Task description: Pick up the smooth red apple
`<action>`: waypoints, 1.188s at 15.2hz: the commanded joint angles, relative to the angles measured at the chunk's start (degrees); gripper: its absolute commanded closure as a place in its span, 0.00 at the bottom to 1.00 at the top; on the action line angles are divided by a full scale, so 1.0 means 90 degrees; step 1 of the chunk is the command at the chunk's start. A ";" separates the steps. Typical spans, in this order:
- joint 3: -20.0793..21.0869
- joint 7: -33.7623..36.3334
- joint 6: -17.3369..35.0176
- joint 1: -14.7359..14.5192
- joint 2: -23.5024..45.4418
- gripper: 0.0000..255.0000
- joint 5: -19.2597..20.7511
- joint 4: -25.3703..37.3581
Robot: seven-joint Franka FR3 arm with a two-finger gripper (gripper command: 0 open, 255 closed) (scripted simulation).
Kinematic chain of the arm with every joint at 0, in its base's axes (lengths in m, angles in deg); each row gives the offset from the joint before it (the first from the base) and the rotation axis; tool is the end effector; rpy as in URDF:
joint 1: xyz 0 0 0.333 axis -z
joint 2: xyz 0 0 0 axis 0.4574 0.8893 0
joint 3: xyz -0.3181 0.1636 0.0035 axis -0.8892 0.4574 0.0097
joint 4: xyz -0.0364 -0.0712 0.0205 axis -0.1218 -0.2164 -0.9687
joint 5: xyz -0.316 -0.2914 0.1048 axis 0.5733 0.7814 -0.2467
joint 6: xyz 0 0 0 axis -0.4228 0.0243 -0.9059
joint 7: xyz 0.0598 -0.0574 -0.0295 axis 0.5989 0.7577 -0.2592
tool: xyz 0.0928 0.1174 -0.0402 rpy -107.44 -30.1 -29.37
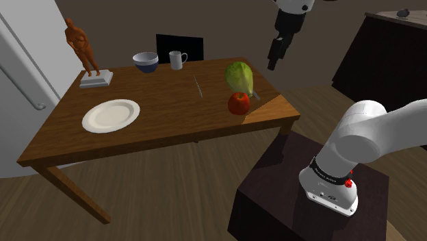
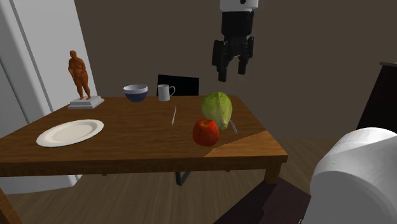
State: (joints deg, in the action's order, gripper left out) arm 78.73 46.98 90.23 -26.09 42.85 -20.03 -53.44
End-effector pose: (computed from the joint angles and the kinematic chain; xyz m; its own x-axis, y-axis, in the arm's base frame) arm 0.3280 0.0091 0.5891 0.9924 0.1019 0.0691 0.0956 -0.9915 0.0884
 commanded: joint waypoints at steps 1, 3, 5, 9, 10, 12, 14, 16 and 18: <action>0.0000 0.0000 0.0000 0.0000 0.0000 0.00 0.0000 0.0000; -0.0114 -0.0181 0.0406 -0.0028 0.0296 0.00 0.0008 -0.0146; -0.0223 -0.0365 0.0809 -0.0055 0.0625 0.00 0.0007 -0.0256; -0.0424 -0.0742 0.1594 -0.0118 0.1379 0.00 -0.0022 -0.0367; -0.0472 -0.0839 0.1783 -0.0137 0.1585 0.00 -0.0036 -0.0372; -0.0563 -0.1036 0.2151 -0.0177 0.2014 0.00 -0.0075 -0.0355; -0.0646 -0.1241 0.2501 -0.0219 0.2465 0.00 -0.0130 -0.0301; -0.0683 -0.1348 0.2670 -0.0239 0.2699 0.00 -0.0165 -0.0260; -0.0686 -0.1350 0.2851 -0.0238 0.2750 0.00 -0.0166 -0.0391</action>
State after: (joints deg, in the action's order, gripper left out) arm 72.61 34.98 115.19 -28.22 67.22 -21.48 -56.68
